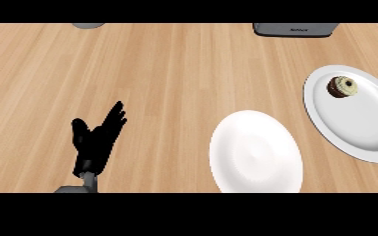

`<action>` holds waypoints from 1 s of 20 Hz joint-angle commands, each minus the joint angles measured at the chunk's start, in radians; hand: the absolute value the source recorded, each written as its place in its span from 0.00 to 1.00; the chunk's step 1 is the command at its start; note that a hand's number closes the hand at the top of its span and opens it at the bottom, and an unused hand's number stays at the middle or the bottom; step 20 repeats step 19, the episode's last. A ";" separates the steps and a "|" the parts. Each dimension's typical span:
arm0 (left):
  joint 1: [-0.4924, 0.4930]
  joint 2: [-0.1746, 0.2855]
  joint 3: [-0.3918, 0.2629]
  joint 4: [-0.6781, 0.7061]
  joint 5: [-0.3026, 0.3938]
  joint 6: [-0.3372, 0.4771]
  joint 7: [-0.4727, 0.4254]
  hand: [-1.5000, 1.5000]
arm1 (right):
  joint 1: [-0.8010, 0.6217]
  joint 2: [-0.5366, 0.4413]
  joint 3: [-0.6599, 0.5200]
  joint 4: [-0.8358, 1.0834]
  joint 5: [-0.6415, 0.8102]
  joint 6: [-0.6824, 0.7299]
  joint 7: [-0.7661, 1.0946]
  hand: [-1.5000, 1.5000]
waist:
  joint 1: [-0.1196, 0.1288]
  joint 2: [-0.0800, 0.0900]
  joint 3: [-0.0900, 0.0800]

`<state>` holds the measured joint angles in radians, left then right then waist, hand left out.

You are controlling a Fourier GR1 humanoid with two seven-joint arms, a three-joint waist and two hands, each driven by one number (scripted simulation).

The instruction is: Pick the cupcake from the plate and place it in the plate

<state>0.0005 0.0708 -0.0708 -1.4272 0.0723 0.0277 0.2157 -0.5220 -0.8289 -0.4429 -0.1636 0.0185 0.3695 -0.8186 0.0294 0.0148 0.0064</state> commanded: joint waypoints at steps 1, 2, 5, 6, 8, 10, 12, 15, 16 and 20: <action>0.018 -0.007 0.001 0.018 -0.004 0.005 -0.014 0.50 | 0.123 -0.026 0.017 -0.004 0.013 0.188 -0.147 0.00 | -0.017 -0.004 0.000; 0.023 -0.008 0.003 0.019 -0.008 0.008 -0.033 0.50 | 0.108 -0.056 0.016 -0.009 0.012 0.212 -0.126 0.00 | -0.011 -0.003 0.000; 0.057 0.009 0.007 -0.059 0.017 -0.008 0.006 0.50 | 0.184 -0.037 0.047 -0.043 0.041 0.191 -0.207 0.00 | -0.007 -0.008 0.002; 0.010 0.022 0.043 0.037 0.026 -0.025 -0.040 0.50 | 0.184 -0.059 0.049 -0.040 0.045 0.191 -0.195 0.00 | -0.014 -0.001 0.001; 0.009 0.032 0.033 0.007 0.017 -0.022 0.004 0.50 | 0.208 -0.057 0.070 -0.060 0.065 0.178 -0.219 0.00 | -0.014 -0.005 0.001; 0.040 0.025 0.037 -0.011 0.029 -0.024 -0.015 0.50 | 0.276 -0.064 0.074 -0.067 0.068 0.180 -0.277 0.00 | -0.020 -0.008 0.001; 0.013 0.003 0.017 -0.004 0.016 -0.005 0.017 0.50 | 0.268 -0.070 0.083 -0.066 0.076 0.172 -0.261 0.00 | -0.017 -0.007 0.002; -0.017 0.009 0.027 0.006 0.020 -0.007 0.036 0.50 | 0.293 -0.049 0.088 -0.077 0.078 0.137 -0.284 0.00 | -0.023 -0.008 0.000; -0.002 0.012 0.026 0.003 0.022 -0.017 0.017 0.50 | 0.300 -0.077 0.088 -0.076 0.077 0.170 -0.285 0.00 | -0.021 -0.007 0.001; 0.034 -0.022 -0.016 -0.004 -0.018 0.010 -0.015 0.50 | 0.310 -0.057 0.090 -0.079 0.076 0.129 -0.286 0.00 | -0.019 -0.010 0.000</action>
